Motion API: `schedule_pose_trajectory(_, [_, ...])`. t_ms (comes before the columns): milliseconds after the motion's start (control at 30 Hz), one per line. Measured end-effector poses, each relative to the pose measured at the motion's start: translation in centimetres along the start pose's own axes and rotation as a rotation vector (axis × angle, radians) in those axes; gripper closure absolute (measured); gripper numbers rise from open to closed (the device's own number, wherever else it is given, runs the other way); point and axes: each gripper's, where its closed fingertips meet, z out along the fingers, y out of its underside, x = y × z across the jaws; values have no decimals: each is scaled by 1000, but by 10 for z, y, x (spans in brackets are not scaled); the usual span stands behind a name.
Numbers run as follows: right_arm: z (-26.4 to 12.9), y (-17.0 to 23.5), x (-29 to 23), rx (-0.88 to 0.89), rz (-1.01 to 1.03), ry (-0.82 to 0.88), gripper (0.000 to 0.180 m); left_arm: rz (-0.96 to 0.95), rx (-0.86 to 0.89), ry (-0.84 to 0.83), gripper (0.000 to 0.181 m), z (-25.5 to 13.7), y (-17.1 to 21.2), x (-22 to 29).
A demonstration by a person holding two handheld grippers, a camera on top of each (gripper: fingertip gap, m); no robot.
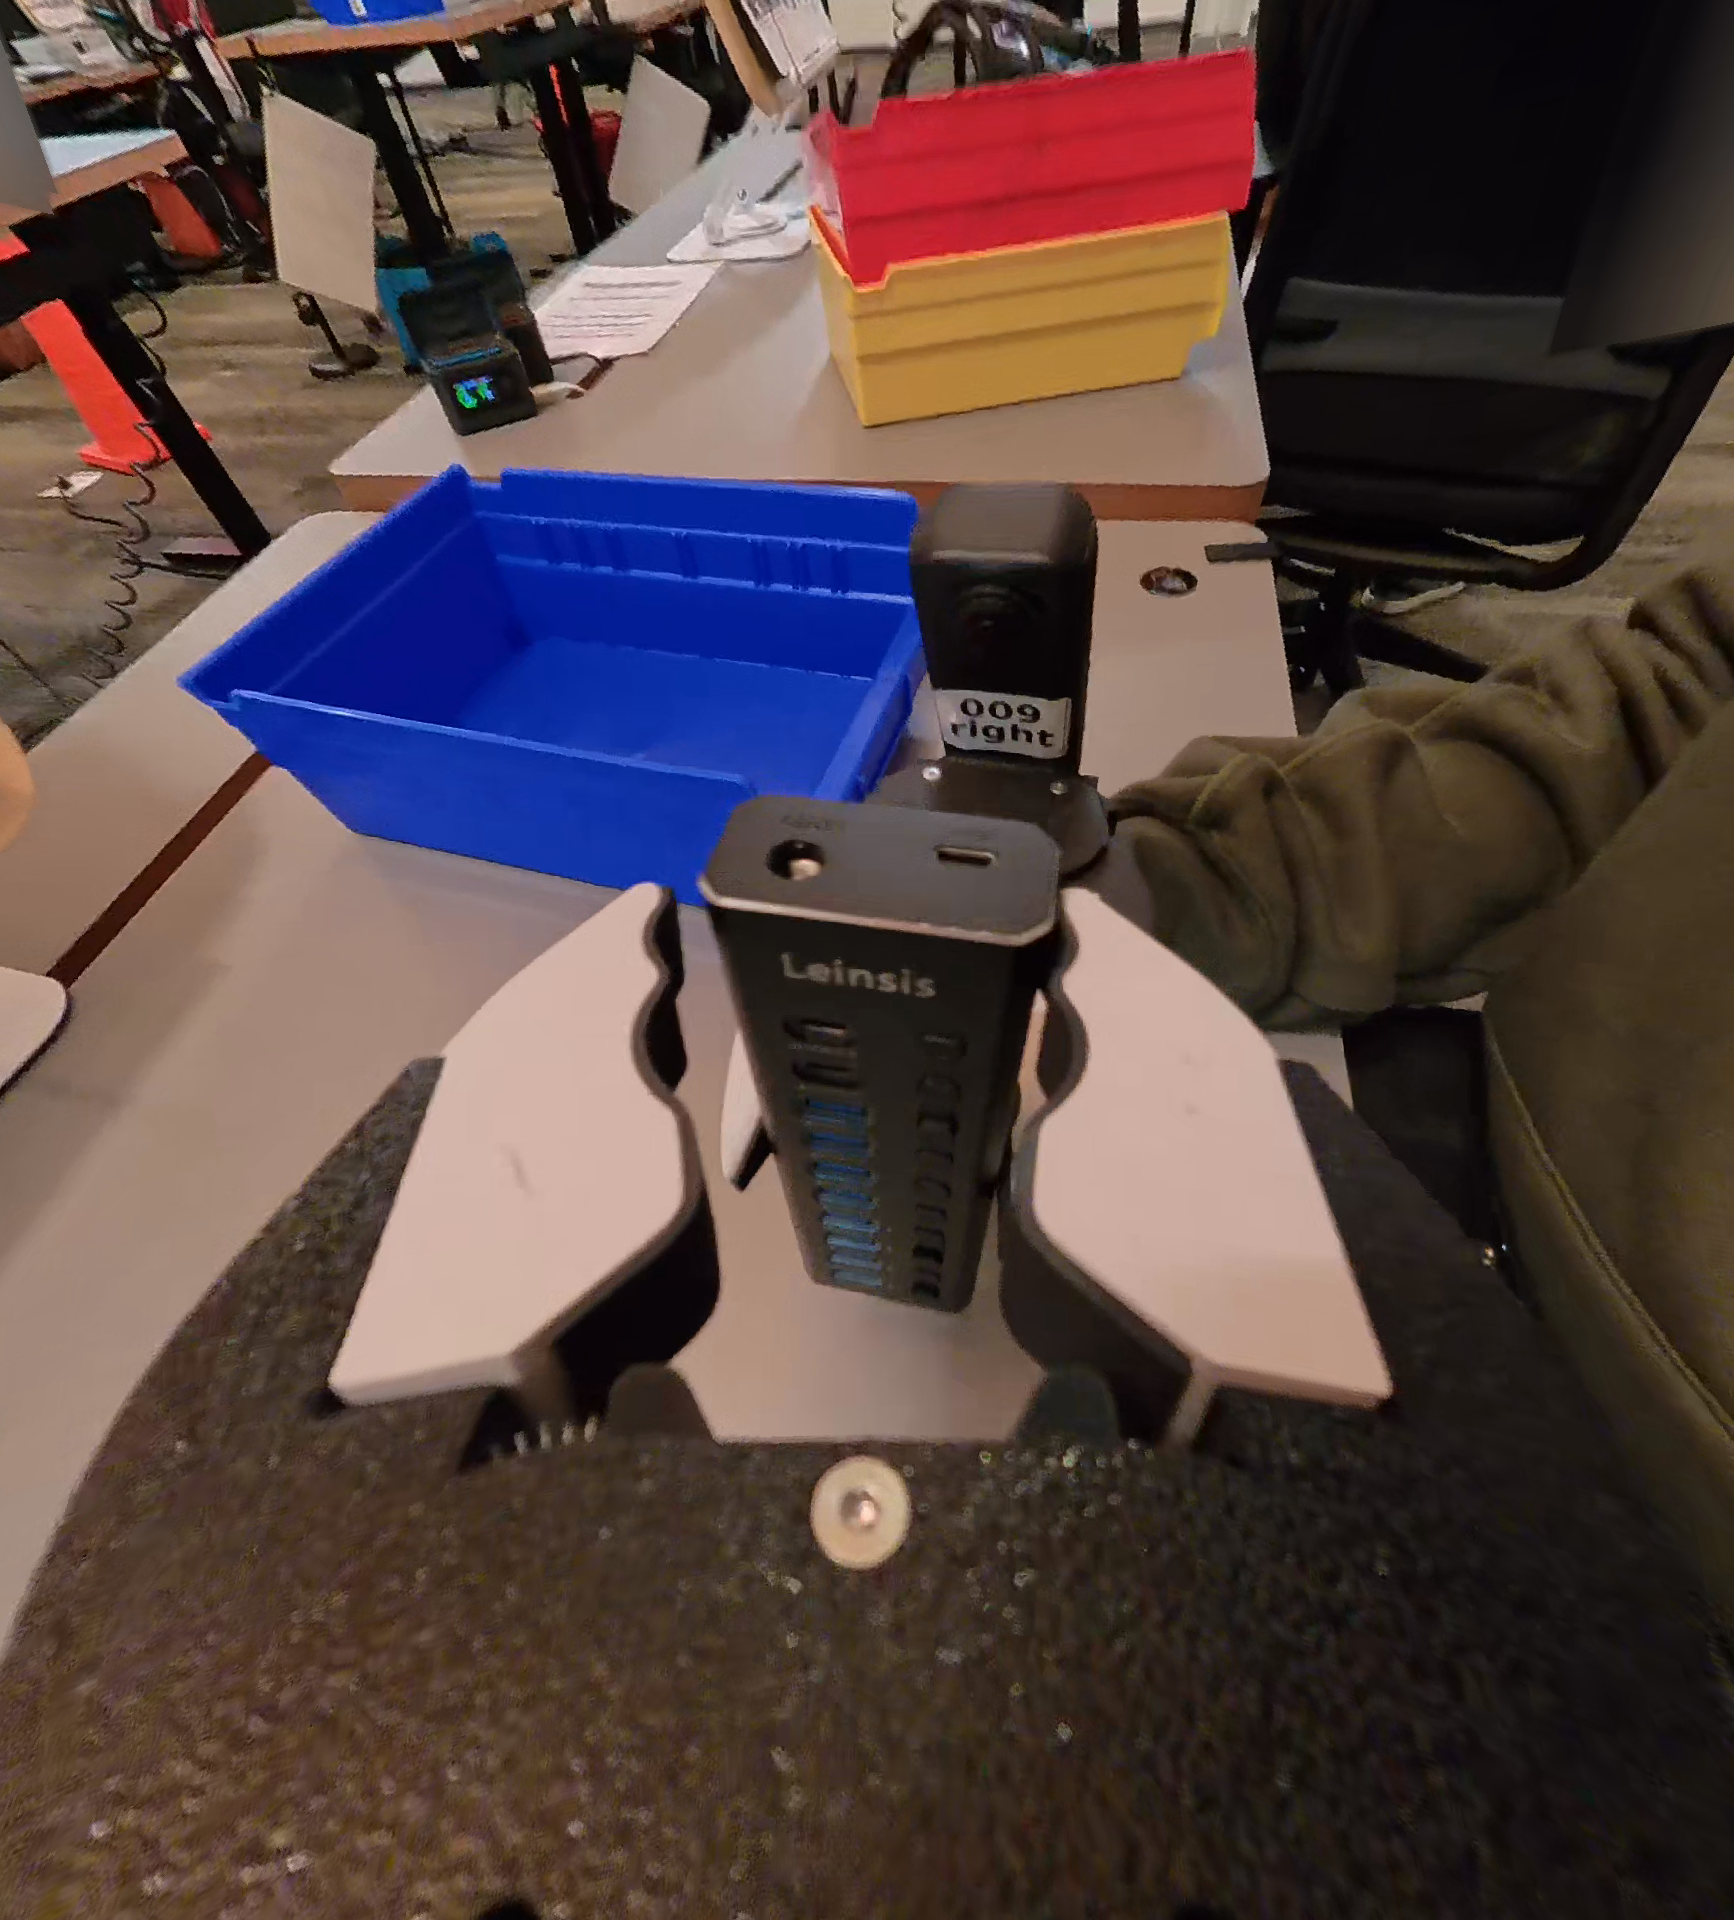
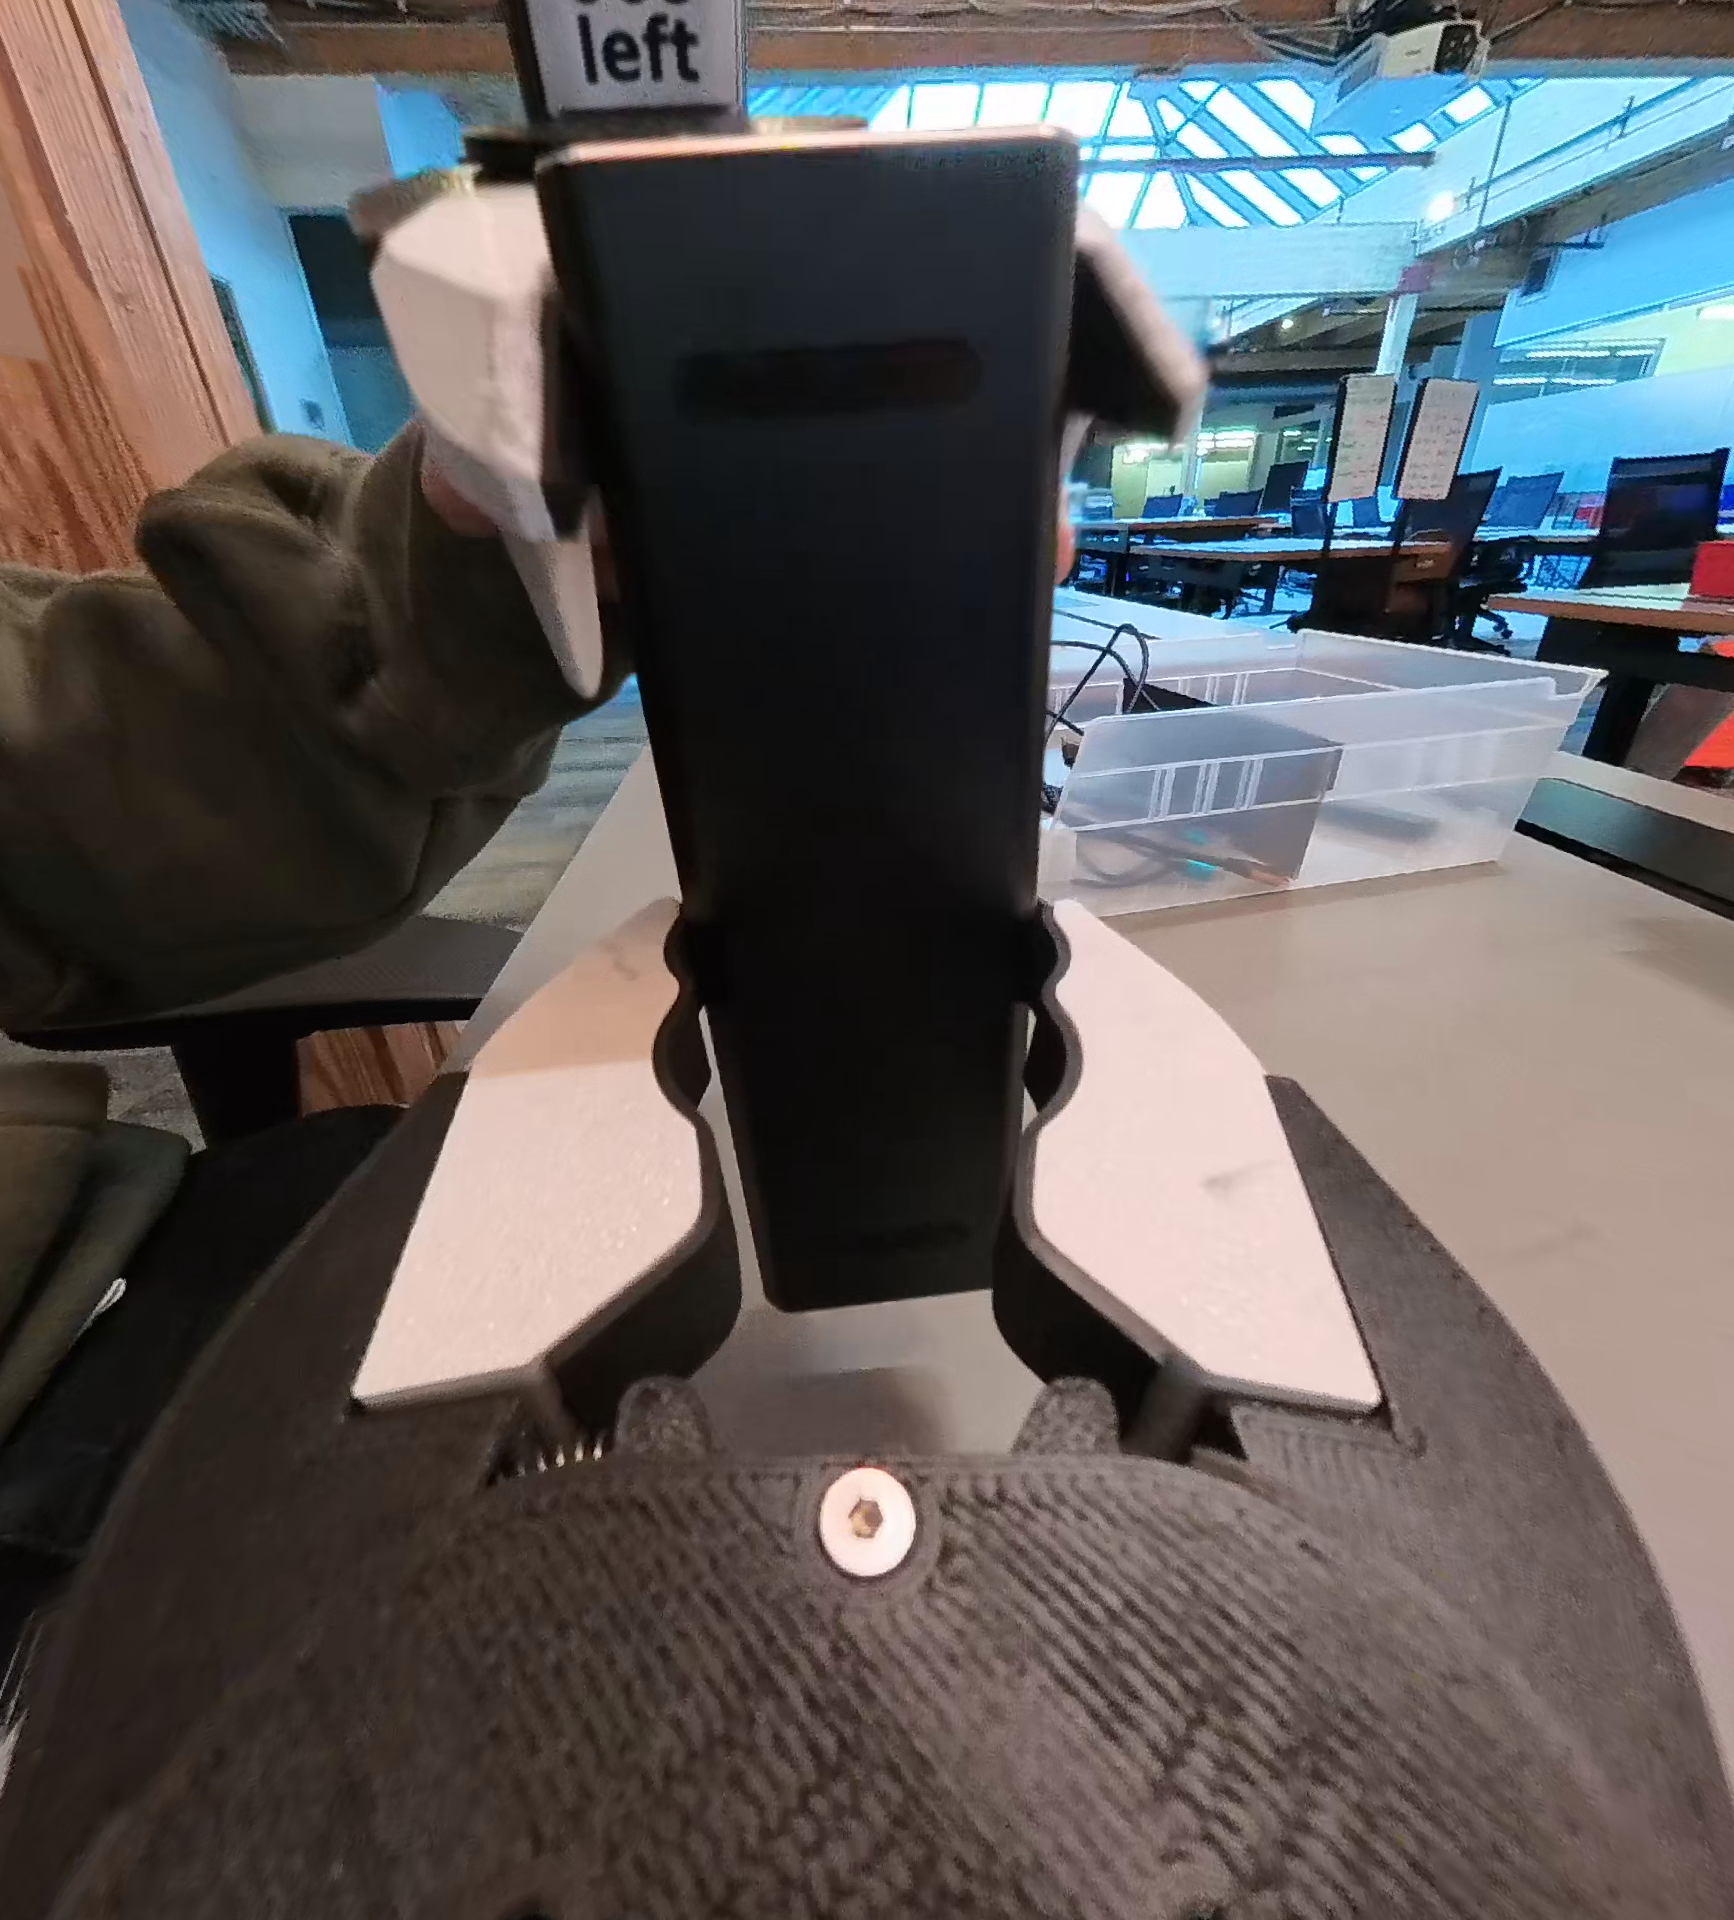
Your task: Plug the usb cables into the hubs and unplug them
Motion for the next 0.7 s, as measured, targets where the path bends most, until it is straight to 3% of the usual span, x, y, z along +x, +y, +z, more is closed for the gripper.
schedule_pose_trajectory(467, [-3,-2,5,19,28,18,119,28,-27,-55,119,8,2,-5])
schedule_pose_trajectory(700, [-7,-7,6,62,41,10,119,21,87,-67,114,7,-15,-1])
